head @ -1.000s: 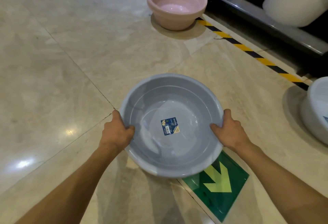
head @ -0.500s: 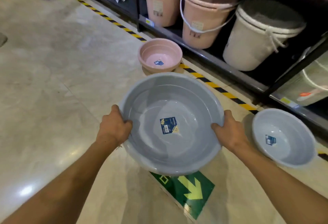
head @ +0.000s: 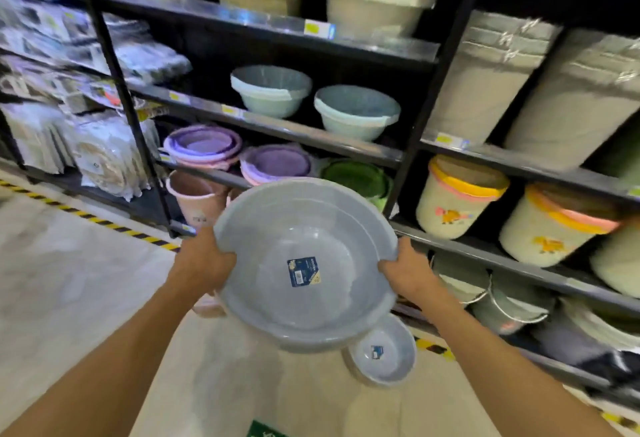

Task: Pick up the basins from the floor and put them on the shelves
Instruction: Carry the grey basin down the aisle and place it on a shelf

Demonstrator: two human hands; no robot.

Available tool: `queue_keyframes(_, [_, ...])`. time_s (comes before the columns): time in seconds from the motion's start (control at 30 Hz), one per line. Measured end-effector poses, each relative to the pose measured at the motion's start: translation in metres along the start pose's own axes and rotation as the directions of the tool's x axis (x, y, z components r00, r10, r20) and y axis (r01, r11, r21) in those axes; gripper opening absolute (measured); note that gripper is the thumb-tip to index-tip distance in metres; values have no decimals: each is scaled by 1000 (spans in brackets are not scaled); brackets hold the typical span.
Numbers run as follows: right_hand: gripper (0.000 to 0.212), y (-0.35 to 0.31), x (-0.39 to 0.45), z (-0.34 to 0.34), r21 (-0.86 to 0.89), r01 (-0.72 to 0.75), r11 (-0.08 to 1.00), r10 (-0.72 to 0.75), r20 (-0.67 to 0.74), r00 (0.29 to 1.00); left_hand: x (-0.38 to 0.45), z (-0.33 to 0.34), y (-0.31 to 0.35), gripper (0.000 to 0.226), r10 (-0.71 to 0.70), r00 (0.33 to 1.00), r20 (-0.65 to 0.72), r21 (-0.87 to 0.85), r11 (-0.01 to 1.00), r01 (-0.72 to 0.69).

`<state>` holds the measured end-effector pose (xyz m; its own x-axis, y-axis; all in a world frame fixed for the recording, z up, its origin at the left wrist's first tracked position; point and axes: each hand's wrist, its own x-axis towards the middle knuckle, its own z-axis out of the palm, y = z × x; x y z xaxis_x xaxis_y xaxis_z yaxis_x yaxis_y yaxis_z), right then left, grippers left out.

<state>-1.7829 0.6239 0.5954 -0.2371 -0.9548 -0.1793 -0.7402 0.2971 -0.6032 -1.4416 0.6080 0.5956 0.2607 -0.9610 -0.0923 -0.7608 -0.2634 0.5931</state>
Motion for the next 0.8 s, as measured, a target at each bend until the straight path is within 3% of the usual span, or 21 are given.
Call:
queue_keyframes(0.27, [29,36,-20,-145,2,-101,995,100,-168,981,-15,6,139,39,215,969,120,47,974,-222])
queue_keyframes(0.4, [30,74,-17,-190,66,-143,988,154,-227,962,-20,32,196,15,317,946,73,-39,948,-315])
queue_keyframes(0.6, [24,115,-3,-235,63,-146,987,158,-256,954,-22,67,246,22,332,932,147,-97,942,-320])
queue_keyframes(0.8, [22,142,11,-261,92,-146,985,165,-257,952,-27,86,287,27,317,945,77,58,945,-321])
